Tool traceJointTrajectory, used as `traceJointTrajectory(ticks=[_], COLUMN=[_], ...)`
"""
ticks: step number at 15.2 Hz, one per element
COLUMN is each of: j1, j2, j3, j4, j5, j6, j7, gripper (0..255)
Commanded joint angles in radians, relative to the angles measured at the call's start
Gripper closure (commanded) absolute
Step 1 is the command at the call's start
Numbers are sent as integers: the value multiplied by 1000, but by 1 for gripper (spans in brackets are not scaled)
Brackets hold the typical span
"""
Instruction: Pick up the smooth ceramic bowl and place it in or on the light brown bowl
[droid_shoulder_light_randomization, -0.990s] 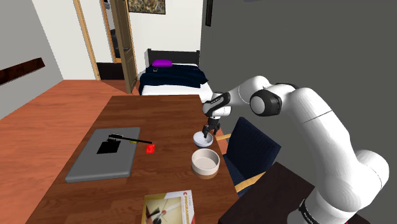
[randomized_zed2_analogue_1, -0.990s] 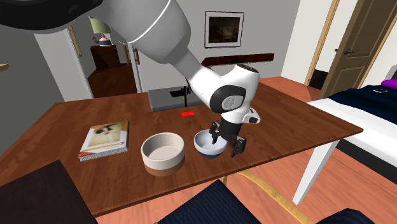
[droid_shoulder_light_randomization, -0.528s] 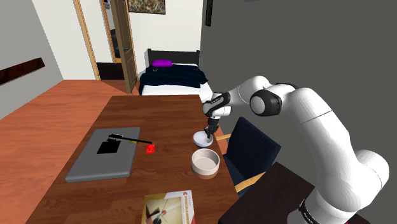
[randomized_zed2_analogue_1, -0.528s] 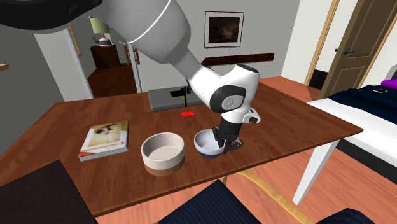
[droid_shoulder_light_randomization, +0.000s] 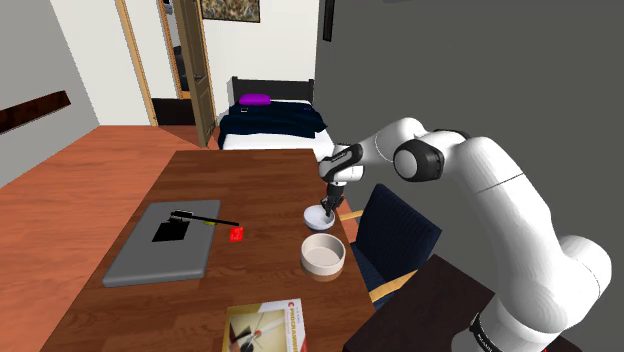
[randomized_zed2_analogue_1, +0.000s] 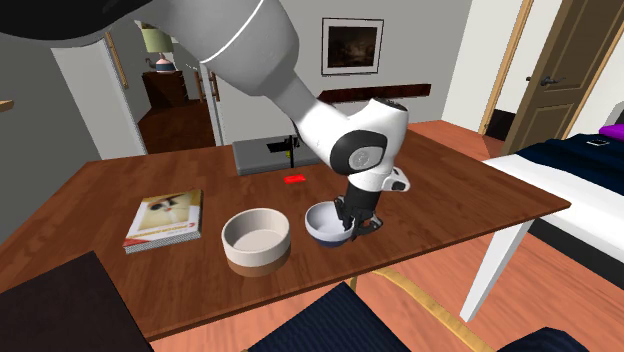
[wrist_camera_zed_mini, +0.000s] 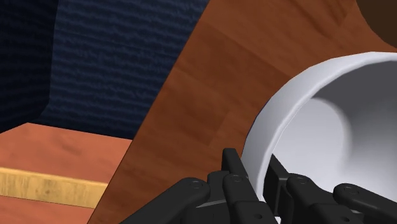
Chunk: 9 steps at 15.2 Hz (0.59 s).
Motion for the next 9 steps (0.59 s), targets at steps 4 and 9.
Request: traceJointTrajectory(ticks=[4, 9], j1=[3, 6], j2=[-52, -103], j3=[-5, -10], j4=[-24, -41], j5=[-4, -9], j6=[-28, -61], j7=[5, 12], gripper=[255, 255])
